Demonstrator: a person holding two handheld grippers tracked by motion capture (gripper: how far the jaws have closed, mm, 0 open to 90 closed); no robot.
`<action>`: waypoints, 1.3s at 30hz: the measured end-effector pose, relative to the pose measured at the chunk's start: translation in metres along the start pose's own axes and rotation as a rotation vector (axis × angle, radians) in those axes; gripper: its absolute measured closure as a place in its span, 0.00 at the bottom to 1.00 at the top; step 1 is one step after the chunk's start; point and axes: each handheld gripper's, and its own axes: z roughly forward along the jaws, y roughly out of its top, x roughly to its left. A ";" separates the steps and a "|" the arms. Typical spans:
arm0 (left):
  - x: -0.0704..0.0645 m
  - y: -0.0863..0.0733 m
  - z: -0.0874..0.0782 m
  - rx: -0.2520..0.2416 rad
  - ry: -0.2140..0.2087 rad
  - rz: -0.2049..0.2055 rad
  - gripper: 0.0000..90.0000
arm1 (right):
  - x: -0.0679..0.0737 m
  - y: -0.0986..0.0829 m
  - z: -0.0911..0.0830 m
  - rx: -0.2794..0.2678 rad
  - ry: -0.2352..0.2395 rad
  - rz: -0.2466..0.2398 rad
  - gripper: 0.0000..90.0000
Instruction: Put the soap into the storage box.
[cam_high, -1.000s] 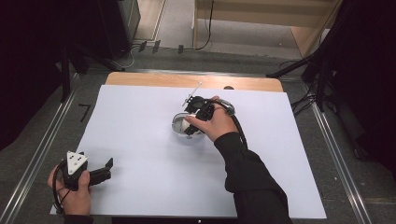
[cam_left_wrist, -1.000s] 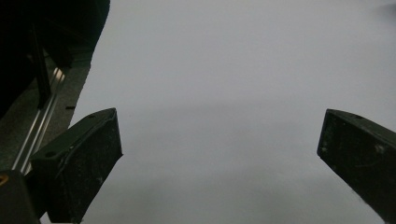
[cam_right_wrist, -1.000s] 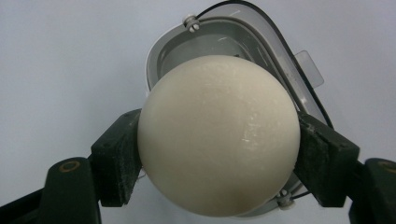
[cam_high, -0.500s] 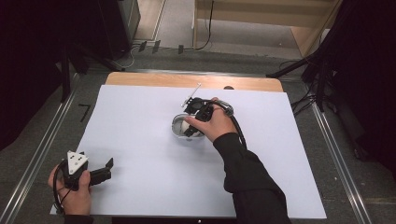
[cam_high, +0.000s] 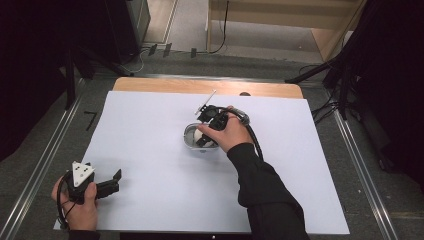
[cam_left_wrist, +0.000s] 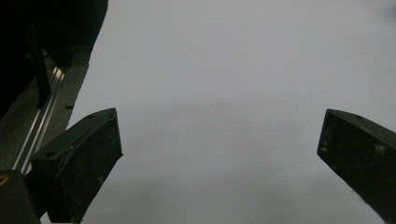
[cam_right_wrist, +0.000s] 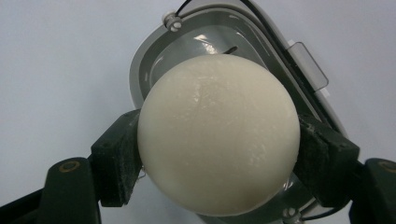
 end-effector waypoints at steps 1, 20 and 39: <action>0.000 0.000 0.000 0.000 0.000 0.001 0.00 | 0.000 -0.001 0.000 -0.008 -0.006 0.012 0.28; 0.000 0.000 0.000 0.001 -0.001 0.000 0.00 | 0.001 -0.004 0.007 -0.023 -0.066 0.064 0.28; 0.000 0.000 0.000 0.002 0.001 0.003 0.00 | 0.000 -0.025 -0.017 -0.106 -0.078 0.073 0.21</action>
